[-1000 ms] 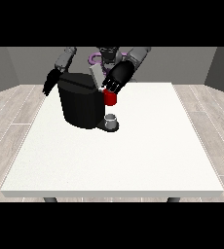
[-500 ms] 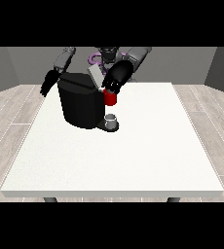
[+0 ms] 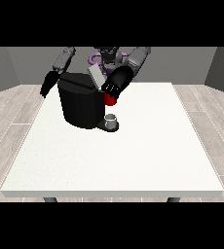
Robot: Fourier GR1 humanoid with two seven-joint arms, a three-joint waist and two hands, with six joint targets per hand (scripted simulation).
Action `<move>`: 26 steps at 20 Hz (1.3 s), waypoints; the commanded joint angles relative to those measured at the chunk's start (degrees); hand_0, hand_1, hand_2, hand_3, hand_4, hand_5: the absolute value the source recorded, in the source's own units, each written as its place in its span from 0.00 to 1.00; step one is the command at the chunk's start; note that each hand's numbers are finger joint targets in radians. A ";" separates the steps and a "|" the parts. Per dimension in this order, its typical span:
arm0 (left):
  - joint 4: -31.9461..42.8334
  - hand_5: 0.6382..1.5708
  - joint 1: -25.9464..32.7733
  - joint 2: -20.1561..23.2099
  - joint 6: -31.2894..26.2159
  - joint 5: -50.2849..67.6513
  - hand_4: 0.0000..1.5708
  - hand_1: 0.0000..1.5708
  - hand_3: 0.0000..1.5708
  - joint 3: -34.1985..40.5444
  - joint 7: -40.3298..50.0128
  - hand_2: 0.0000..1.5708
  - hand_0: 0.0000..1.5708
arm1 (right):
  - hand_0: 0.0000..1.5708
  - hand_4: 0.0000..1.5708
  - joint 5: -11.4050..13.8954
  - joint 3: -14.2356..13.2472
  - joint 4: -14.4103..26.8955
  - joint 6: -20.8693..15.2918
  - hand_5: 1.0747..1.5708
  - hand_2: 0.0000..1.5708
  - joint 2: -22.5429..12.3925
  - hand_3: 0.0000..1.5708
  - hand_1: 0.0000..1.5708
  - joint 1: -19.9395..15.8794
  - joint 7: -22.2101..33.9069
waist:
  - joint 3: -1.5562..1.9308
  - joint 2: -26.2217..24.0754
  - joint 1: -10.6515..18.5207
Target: Insert the coffee pod into the coffee machine and close the lid
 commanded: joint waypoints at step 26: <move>0.96 1.00 -3.36 4.82 5.78 -4.49 0.00 0.00 0.29 -0.35 -6.57 0.35 0.00 | 0.00 0.10 1.74 0.13 0.97 -2.30 1.00 0.00 0.63 0.00 0.00 -1.50 -1.49 | -0.08 3.39 0.19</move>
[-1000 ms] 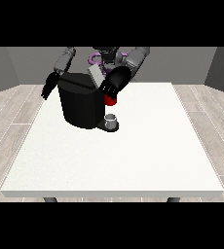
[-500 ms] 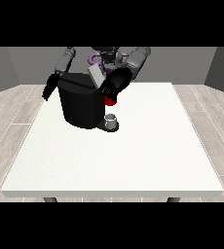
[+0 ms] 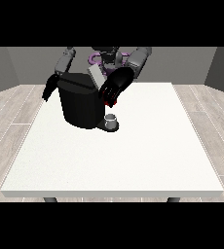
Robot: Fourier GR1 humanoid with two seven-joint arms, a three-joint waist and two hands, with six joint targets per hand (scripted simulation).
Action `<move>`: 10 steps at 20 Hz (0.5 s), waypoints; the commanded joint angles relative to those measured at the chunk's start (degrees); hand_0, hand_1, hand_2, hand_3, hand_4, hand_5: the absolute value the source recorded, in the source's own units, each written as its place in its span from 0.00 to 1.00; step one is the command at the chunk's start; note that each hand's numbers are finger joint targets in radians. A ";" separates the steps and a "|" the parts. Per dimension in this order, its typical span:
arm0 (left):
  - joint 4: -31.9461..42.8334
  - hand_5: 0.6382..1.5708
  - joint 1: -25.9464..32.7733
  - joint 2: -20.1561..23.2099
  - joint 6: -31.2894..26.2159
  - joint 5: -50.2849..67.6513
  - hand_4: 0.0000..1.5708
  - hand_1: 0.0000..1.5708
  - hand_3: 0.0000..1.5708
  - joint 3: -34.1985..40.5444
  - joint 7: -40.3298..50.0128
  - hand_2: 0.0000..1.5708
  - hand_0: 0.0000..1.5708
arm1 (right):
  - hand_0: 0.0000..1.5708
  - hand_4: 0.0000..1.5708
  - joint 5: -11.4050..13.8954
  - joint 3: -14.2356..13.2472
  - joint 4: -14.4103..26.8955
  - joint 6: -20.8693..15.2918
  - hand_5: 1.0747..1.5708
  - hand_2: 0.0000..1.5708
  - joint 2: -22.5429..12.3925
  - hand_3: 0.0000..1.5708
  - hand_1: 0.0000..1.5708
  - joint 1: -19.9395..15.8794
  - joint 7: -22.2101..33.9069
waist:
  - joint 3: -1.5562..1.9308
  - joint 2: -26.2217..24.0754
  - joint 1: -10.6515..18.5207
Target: Insert the coffee pod into the coffee machine and close the lid
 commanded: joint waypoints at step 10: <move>0.91 1.00 6.74 -5.76 -0.94 0.04 0.00 0.00 0.04 -0.53 3.70 0.00 0.00 | 0.00 0.00 -1.46 -0.52 3.23 1.08 1.00 0.00 0.91 0.00 0.00 6.46 0.54 | -0.17 -11.37 5.13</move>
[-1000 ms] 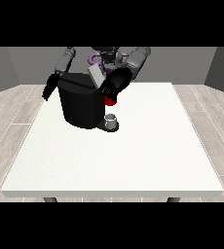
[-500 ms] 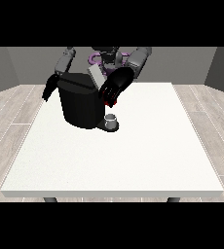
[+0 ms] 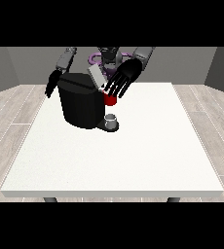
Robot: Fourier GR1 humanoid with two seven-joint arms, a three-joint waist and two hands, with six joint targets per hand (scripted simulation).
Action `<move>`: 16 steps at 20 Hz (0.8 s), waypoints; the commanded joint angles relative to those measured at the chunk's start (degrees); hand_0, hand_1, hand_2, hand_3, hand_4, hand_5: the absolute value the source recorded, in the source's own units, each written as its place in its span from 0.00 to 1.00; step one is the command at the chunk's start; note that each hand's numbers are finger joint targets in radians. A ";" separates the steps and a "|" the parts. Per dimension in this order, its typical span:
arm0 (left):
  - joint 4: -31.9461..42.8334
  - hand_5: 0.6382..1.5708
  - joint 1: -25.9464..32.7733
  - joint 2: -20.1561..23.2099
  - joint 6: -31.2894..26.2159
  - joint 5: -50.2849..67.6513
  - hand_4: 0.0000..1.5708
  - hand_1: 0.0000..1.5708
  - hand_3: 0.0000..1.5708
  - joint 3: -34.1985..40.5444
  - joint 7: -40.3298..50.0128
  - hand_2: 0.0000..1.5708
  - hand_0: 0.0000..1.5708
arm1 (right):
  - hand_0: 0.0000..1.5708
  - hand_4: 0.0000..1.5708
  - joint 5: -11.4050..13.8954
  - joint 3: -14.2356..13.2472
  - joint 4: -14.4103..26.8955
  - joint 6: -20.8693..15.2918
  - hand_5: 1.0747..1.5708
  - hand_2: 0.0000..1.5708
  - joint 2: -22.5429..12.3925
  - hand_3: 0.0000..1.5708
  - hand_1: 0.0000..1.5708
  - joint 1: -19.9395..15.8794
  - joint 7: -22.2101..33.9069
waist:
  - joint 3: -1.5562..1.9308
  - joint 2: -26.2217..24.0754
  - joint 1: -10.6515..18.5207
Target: Insert the coffee pod into the coffee machine and close the lid
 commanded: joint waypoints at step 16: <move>1.41 1.00 28.44 -24.35 -2.70 28.48 0.04 0.00 0.00 19.64 -6.93 0.00 0.00 | 0.00 0.00 -5.97 -2.51 0.01 3.57 1.00 0.00 1.14 0.00 0.00 14.35 -5.74 | -0.24 -26.85 17.69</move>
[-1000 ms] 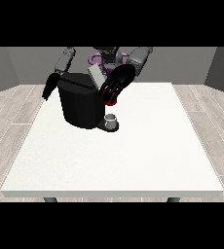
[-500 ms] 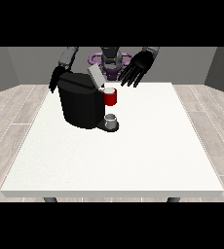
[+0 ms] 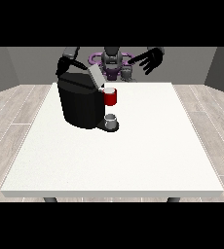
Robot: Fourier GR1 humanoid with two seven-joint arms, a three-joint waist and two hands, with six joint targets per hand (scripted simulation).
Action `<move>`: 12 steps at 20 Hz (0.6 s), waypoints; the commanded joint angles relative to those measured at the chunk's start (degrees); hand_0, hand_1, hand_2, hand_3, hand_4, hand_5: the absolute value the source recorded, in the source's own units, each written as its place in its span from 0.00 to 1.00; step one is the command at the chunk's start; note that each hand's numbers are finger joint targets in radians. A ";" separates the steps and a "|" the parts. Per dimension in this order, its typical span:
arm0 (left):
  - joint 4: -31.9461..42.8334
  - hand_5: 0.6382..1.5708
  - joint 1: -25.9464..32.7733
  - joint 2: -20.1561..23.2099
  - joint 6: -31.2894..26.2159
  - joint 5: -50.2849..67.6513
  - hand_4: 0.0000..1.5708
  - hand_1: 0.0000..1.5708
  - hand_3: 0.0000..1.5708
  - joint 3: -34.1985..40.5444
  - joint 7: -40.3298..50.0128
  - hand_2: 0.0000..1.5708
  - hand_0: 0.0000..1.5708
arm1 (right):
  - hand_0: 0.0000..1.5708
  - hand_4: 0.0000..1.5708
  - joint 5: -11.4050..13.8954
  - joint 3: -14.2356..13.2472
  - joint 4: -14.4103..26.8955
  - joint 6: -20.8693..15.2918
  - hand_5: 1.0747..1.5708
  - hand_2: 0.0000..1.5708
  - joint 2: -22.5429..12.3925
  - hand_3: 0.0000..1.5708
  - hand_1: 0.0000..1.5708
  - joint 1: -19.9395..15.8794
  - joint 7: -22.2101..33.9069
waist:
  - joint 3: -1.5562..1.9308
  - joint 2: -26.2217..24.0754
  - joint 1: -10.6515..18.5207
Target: Insert the coffee pod into the coffee machine and close the lid
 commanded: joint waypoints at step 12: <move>-5.63 1.00 18.44 -9.13 -2.71 8.62 0.26 0.00 0.00 0.25 0.37 0.00 0.00 | 0.00 0.05 -1.34 0.56 -4.89 7.78 1.00 0.00 -6.18 0.00 0.00 -6.61 5.07 | 0.15 -8.78 10.83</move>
